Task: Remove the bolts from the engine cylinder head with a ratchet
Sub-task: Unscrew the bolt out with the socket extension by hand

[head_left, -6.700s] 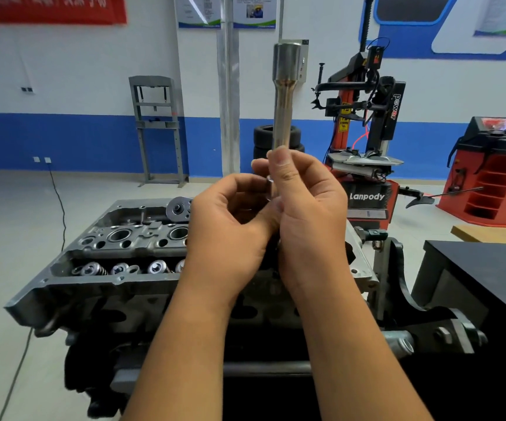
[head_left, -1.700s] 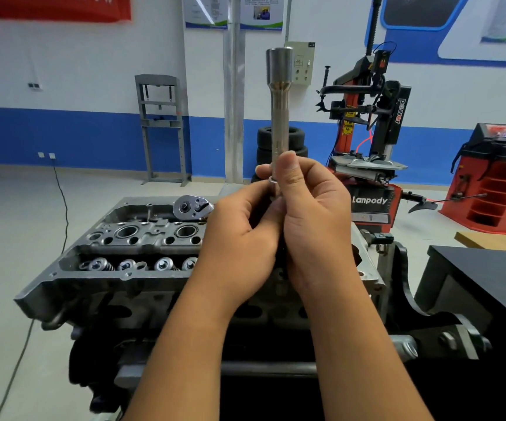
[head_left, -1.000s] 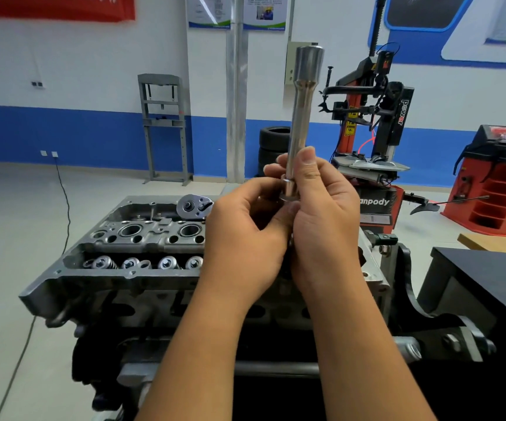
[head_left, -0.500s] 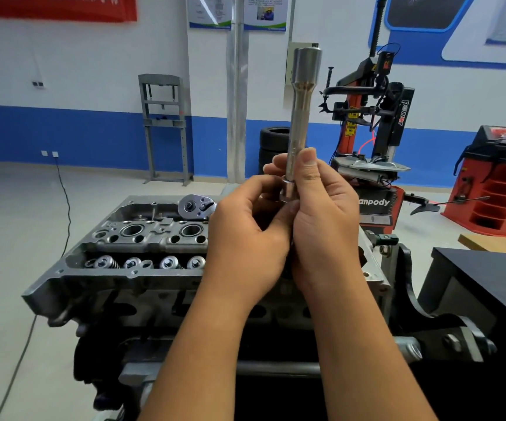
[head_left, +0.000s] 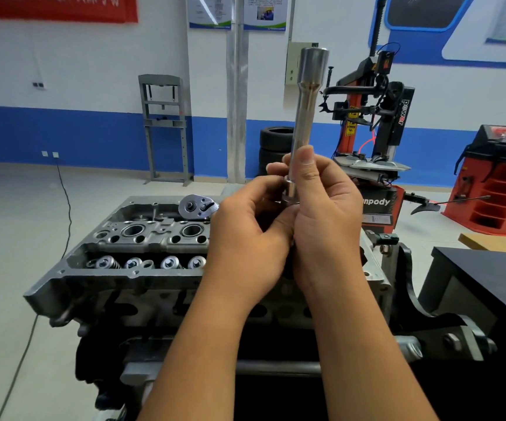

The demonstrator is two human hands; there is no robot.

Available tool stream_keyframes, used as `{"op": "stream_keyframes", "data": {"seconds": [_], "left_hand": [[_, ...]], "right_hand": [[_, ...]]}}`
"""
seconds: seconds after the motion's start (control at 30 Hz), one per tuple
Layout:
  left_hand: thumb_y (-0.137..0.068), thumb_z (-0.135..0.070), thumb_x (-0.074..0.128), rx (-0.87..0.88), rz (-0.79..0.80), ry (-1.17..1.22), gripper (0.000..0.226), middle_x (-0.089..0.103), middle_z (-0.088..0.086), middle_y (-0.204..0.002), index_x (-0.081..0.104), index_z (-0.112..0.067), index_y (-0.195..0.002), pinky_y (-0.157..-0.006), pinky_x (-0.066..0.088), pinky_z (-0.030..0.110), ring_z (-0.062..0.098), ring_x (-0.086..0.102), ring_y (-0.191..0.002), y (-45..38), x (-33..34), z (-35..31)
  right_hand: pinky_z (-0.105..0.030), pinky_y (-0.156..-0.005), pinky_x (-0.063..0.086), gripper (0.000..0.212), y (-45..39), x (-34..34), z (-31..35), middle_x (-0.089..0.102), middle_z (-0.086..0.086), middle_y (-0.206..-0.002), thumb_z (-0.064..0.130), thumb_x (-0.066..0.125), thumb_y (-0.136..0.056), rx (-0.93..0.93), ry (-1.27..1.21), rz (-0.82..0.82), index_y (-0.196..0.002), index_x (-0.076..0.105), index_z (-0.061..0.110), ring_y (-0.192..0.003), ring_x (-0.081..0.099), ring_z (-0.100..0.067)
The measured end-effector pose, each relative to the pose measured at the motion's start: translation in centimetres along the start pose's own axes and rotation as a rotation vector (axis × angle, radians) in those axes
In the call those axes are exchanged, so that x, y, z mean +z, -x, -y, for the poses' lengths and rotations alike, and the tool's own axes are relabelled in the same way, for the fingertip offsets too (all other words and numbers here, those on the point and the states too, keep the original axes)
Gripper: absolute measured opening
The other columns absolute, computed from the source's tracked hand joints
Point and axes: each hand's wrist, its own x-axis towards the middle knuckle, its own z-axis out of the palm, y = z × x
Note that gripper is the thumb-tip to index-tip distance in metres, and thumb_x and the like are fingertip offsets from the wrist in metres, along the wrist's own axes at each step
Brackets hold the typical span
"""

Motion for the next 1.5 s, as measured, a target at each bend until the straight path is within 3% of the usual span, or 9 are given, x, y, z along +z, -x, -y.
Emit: {"op": "stream_keyframes", "data": {"seconds": [0.13,0.3,0.5,0.7,0.87,1.03,1.17,1.4,1.5], "left_hand": [[-0.094,-0.004,0.072,0.031,-0.023,-0.043,0.030,0.079,-0.008,-0.100,0.076,-0.024,-0.116,-0.085,0.064,0.034,0.010,0.076,-0.095,0.15,0.22,0.10],[-0.107,-0.014,0.055,-0.021,0.125,-0.019,0.025,0.077,-0.011,-0.106,0.072,-0.028,-0.121,-0.090,0.061,0.027,0.006,0.073,-0.104,-0.09,-0.44,-0.50],[-0.094,-0.007,0.074,-0.004,-0.058,-0.068,0.021,0.079,-0.008,-0.093,0.075,-0.024,-0.107,-0.077,0.065,0.036,0.011,0.076,-0.088,0.23,0.24,-0.11],[-0.106,-0.013,0.059,-0.028,0.105,0.003,0.022,0.078,-0.006,-0.105,0.072,-0.024,-0.120,-0.089,0.062,0.035,0.012,0.075,-0.102,-0.07,-0.27,-0.26],[-0.098,-0.007,0.069,-0.006,-0.003,-0.029,0.023,0.079,-0.009,-0.098,0.074,-0.023,-0.113,-0.082,0.063,0.029,0.008,0.075,-0.093,0.07,-0.01,-0.15],[-0.095,-0.007,0.072,0.023,-0.019,-0.099,0.026,0.078,-0.006,-0.093,0.076,-0.027,-0.111,-0.077,0.064,0.037,0.014,0.075,-0.088,0.14,0.15,0.02],[-0.106,-0.010,0.058,-0.019,0.135,0.007,0.027,0.078,-0.007,-0.106,0.072,-0.027,-0.121,-0.088,0.062,0.030,0.011,0.074,-0.103,-0.01,-0.46,-0.35],[-0.091,-0.004,0.076,0.016,-0.077,-0.071,0.026,0.079,-0.006,-0.092,0.076,-0.023,-0.110,-0.077,0.064,0.032,0.012,0.076,-0.087,0.15,0.37,0.13],[-0.097,-0.009,0.071,0.014,-0.017,-0.071,0.025,0.079,-0.008,-0.096,0.075,-0.027,-0.114,-0.079,0.065,0.033,0.012,0.076,-0.092,0.12,0.13,0.09]], "right_hand": [[-0.045,-0.077,0.063,0.044,0.05,-0.22,-0.07,0.078,-0.007,-0.092,0.051,0.073,-0.078,-0.034,0.010,0.014,-0.093,0.068,0.010,-0.081,0.073,-0.019],[-0.049,-0.090,0.060,0.043,-0.07,-0.18,-0.04,0.076,-0.006,-0.090,0.052,0.059,-0.089,-0.053,0.055,-0.003,-0.087,0.073,0.012,-0.090,0.072,-0.020],[-0.056,-0.082,0.063,0.040,0.15,-0.11,0.10,0.077,-0.009,-0.090,0.050,0.076,-0.076,-0.003,-0.037,0.017,-0.092,0.067,0.015,-0.084,0.073,-0.026],[-0.038,-0.081,0.060,0.041,-0.07,-0.13,-0.16,0.076,-0.006,-0.088,0.052,0.064,-0.089,-0.067,0.021,-0.011,-0.090,0.070,0.012,-0.084,0.071,-0.018],[-0.059,-0.084,0.061,0.039,0.05,-0.03,-0.01,0.076,-0.009,-0.090,0.054,0.068,-0.081,-0.003,-0.029,0.009,-0.089,0.073,0.017,-0.084,0.072,-0.027],[-0.039,-0.071,0.061,0.034,0.11,-0.21,0.04,0.077,-0.008,-0.090,0.048,0.074,-0.078,-0.063,0.003,0.018,-0.089,0.066,0.017,-0.078,0.072,-0.019],[-0.047,-0.086,0.061,0.042,0.07,-0.14,0.00,0.076,-0.007,-0.089,0.052,0.063,-0.086,-0.072,0.017,0.002,-0.088,0.070,0.011,-0.086,0.070,-0.020],[-0.061,-0.084,0.061,0.035,0.00,-0.12,0.09,0.077,-0.010,-0.092,0.047,0.076,-0.082,-0.002,-0.025,0.007,-0.093,0.067,0.015,-0.084,0.072,-0.028],[-0.056,-0.082,0.062,0.032,0.05,-0.15,-0.02,0.077,-0.007,-0.092,0.048,0.074,-0.084,-0.033,0.015,0.012,-0.089,0.067,0.017,-0.084,0.071,-0.023]]}}
